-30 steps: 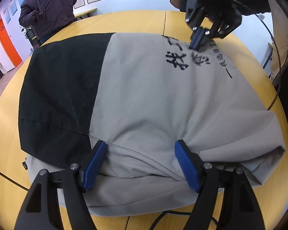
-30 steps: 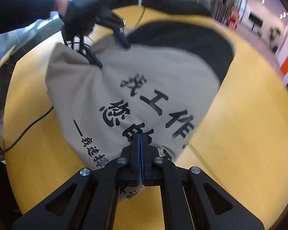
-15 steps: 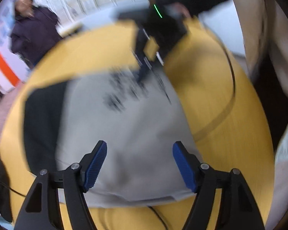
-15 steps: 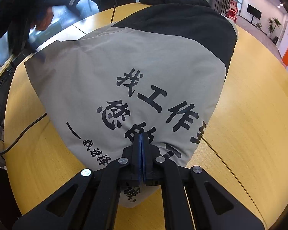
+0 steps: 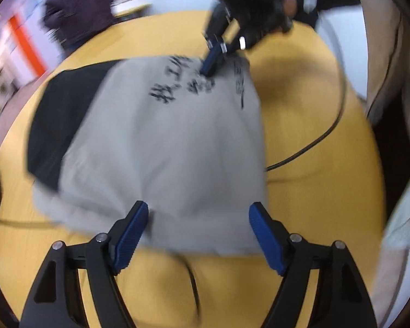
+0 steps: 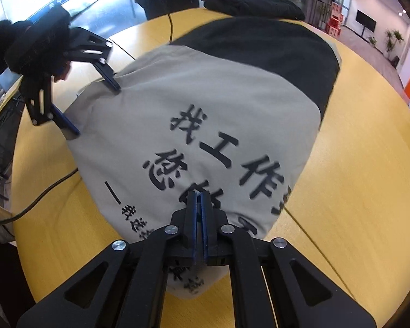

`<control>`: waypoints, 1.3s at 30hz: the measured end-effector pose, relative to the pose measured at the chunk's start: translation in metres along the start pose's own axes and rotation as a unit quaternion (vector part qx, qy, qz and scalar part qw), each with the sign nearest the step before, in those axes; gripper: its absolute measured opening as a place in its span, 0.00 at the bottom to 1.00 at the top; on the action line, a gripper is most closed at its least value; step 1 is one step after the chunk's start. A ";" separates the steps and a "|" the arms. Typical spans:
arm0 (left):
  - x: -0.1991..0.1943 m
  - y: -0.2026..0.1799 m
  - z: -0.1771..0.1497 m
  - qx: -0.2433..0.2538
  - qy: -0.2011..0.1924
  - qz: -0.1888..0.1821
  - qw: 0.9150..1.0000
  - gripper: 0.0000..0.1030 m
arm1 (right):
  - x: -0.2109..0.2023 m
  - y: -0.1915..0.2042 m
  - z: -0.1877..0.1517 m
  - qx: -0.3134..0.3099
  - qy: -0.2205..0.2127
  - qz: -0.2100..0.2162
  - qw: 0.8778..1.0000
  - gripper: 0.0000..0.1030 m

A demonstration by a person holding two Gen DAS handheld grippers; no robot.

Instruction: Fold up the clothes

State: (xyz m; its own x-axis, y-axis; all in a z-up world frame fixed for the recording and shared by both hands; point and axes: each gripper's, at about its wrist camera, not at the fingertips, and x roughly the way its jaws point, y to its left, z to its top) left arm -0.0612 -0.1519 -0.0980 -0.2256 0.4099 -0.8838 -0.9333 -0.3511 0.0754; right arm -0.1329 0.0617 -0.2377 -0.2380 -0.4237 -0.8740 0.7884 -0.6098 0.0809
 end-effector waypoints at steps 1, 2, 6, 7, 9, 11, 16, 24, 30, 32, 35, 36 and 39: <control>-0.013 -0.005 -0.004 -0.023 0.008 0.008 1.000 0.77 | 0.002 -0.001 0.000 0.000 0.003 0.002 1.000 0.05; -0.026 -0.010 -0.009 -0.045 0.017 0.016 0.999 0.77 | 0.004 -0.003 0.000 0.001 0.006 0.005 1.000 0.05; -0.094 -0.038 -0.046 -0.147 0.083 0.062 0.984 0.77 | 0.005 -0.002 0.003 0.004 0.002 0.009 1.000 0.06; -0.107 -0.042 -0.056 -0.169 0.103 0.079 0.977 0.77 | 0.004 0.000 0.004 0.004 -0.002 0.010 1.000 0.06; -0.141 -0.046 -0.076 -0.209 0.129 0.109 0.963 0.77 | 0.002 0.004 0.007 0.004 -0.009 0.015 1.000 0.08; -0.173 -0.046 -0.083 -0.242 0.132 0.131 0.952 0.77 | -0.001 0.012 0.008 -0.005 -0.017 0.024 1.000 0.08; -0.181 -0.042 -0.024 -0.235 0.021 0.120 0.964 0.78 | -0.023 0.048 0.005 -0.032 -0.058 0.084 0.994 0.08; -0.086 -0.022 0.083 -0.140 -0.101 0.065 0.983 0.80 | -0.041 0.135 -0.021 0.000 -0.056 0.200 0.978 0.08; 0.057 -0.003 0.137 -0.135 -0.107 0.028 0.985 0.80 | -0.117 0.056 -0.025 0.064 -0.158 0.103 0.980 0.24; 0.090 0.000 0.127 -0.155 -0.087 0.018 0.984 0.80 | -0.127 0.019 -0.028 0.068 -0.161 0.064 0.983 0.25; 0.131 -0.008 0.106 -0.177 -0.066 0.020 0.982 0.80 | -0.102 -0.021 -0.032 0.043 -0.105 0.021 0.993 0.26; 0.136 -0.010 0.101 -0.181 -0.071 0.023 0.981 0.81 | -0.086 -0.029 -0.039 0.033 -0.074 0.015 0.997 0.19; 0.142 -0.011 0.090 -0.199 -0.092 0.030 0.975 0.82 | -0.056 -0.034 -0.057 0.025 -0.040 0.011 0.999 0.15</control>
State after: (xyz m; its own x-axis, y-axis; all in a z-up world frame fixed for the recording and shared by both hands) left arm -0.1081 -0.0135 -0.1830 -0.3566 0.5096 -0.7831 -0.7430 -0.6628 -0.0929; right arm -0.1139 0.1446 -0.2194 -0.2667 -0.4883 -0.8309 0.7657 -0.6310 0.1250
